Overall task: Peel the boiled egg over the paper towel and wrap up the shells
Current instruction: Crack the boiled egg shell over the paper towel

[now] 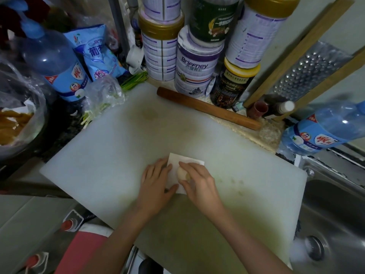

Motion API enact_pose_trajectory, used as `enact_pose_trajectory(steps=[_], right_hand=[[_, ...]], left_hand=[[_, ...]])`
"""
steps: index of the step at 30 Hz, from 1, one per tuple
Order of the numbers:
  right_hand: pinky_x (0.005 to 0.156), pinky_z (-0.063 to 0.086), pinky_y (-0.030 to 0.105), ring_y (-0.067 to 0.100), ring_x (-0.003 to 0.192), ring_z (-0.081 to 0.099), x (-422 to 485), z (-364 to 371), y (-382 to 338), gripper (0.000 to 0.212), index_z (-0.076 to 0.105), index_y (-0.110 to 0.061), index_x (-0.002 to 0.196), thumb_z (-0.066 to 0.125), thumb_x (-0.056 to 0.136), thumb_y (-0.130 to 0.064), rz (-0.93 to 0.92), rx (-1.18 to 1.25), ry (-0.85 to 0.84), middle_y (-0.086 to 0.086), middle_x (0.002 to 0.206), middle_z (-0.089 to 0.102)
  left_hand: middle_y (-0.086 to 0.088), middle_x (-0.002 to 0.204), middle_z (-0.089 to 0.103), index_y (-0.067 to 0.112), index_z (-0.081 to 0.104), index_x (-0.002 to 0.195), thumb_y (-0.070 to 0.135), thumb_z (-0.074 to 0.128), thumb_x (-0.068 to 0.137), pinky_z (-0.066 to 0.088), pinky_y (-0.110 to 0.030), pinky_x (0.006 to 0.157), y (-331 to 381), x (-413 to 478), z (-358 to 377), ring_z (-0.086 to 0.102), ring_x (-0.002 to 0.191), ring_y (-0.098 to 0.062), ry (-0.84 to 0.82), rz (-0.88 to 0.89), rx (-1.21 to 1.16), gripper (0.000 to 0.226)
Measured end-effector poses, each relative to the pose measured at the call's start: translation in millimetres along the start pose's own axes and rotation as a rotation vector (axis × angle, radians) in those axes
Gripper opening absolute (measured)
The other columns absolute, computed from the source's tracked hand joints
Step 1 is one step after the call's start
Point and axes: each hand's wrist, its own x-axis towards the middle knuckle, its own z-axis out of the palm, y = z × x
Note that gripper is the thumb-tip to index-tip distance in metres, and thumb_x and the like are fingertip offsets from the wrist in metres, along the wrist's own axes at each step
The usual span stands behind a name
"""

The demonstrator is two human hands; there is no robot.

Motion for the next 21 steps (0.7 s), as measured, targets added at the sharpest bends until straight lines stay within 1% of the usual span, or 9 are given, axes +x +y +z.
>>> enact_pose_trajectory(steps=[1, 2, 6, 10, 13, 15, 18, 19, 21], right_hand=[[0.093, 0.049, 0.033, 0.023, 0.106, 0.057, 0, -1, 0, 0.046, 0.058, -0.01, 0.124, 0.069, 0.079, -0.009, -0.003, -0.027, -0.034, 0.01, 0.112, 0.063], [0.091, 0.051, 0.037, 0.026, 0.105, 0.058, 0, -1, 0, 0.047, 0.058, -0.009, 0.125, 0.069, 0.079, -0.009, -0.004, -0.055, -0.05, 0.011, 0.111, 0.063], [0.089, 0.048, 0.029, 0.02, 0.1, 0.056, 7, 0, 0, 0.048, 0.057, -0.01, 0.125, 0.069, 0.079, -0.013, -0.007, -0.083, 0.018, 0.009, 0.108, 0.063], [0.09, 0.05, 0.034, 0.03, 0.103, 0.06, 5, 0, 3, 0.045, 0.057, -0.007, 0.124, 0.067, 0.081, -0.011, 0.018, -0.094, -0.068, 0.014, 0.109, 0.063], [0.092, 0.046, 0.031, 0.028, 0.105, 0.059, 11, -3, 1, 0.045, 0.057, -0.009, 0.124, 0.067, 0.081, -0.012, 0.029, -0.112, -0.09, 0.012, 0.113, 0.064], [0.089, 0.046, 0.025, 0.019, 0.101, 0.06, 17, -8, -2, 0.041, 0.058, -0.014, 0.12, 0.068, 0.081, -0.018, 0.174, 0.013, -0.012, 0.004, 0.112, 0.064], [0.07, 0.048, 0.012, 0.009, 0.087, 0.06, 26, -21, -7, 0.033, 0.052, -0.022, 0.105, 0.072, 0.079, -0.021, 0.479, 0.321, 0.111, -0.006, 0.098, 0.062], [0.065, 0.048, 0.011, 0.009, 0.085, 0.06, 28, -24, -7, 0.034, 0.049, -0.024, 0.102, 0.073, 0.078, -0.021, 0.535, 0.415, 0.115, -0.008, 0.096, 0.059], [0.066, 0.05, 0.016, 0.012, 0.087, 0.061, 28, -28, -8, 0.036, 0.046, -0.028, 0.103, 0.072, 0.078, -0.02, 0.541, 0.516, 0.081, -0.008, 0.099, 0.055]], left_hand=[[-0.013, 0.139, 0.048, 0.007, 0.056, 0.125, 0.033, 0.072, 0.077, 0.03, -0.048, 0.109, 0, 0, 0, 0.044, 0.129, -0.032, 0.006, 0.006, 0.002, 0.057], [-0.014, 0.136, 0.05, 0.005, 0.058, 0.123, 0.032, 0.074, 0.076, 0.032, -0.05, 0.107, 0, -1, 1, 0.046, 0.126, -0.034, 0.016, 0.008, 0.003, 0.056], [-0.012, 0.142, 0.045, 0.007, 0.054, 0.128, 0.034, 0.07, 0.079, 0.026, -0.048, 0.11, -1, -1, 2, 0.04, 0.132, -0.032, 0.01, 0.0, 0.004, 0.058], [-0.009, 0.145, 0.041, 0.01, 0.051, 0.131, 0.037, 0.068, 0.081, 0.019, -0.044, 0.112, -1, -1, 2, 0.036, 0.135, -0.028, -0.001, -0.007, 0.004, 0.06], [-0.009, 0.146, 0.039, 0.01, 0.05, 0.132, 0.037, 0.066, 0.082, 0.017, -0.043, 0.113, 1, 0, 0, 0.034, 0.136, -0.027, -0.021, -0.004, 0.003, 0.059], [-0.007, 0.149, 0.035, 0.012, 0.047, 0.134, 0.039, 0.063, 0.084, 0.013, -0.04, 0.114, 1, -1, -1, 0.03, 0.138, -0.026, -0.029, -0.013, 0.001, 0.059], [-0.004, 0.152, 0.028, 0.016, 0.041, 0.138, 0.041, 0.058, 0.086, 0.008, -0.037, 0.115, 0, -1, -1, 0.024, 0.14, -0.023, -0.052, -0.007, 0.028, 0.061], [-0.004, 0.152, 0.028, 0.015, 0.041, 0.138, 0.04, 0.058, 0.086, 0.008, -0.038, 0.115, -1, -1, -1, 0.024, 0.14, -0.023, -0.056, -0.003, 0.037, 0.06], [-0.009, 0.149, 0.034, 0.01, 0.045, 0.136, 0.035, 0.062, 0.085, 0.014, -0.042, 0.114, 1, -2, -3, 0.03, 0.138, -0.027, -0.044, 0.021, 0.035, 0.059]])
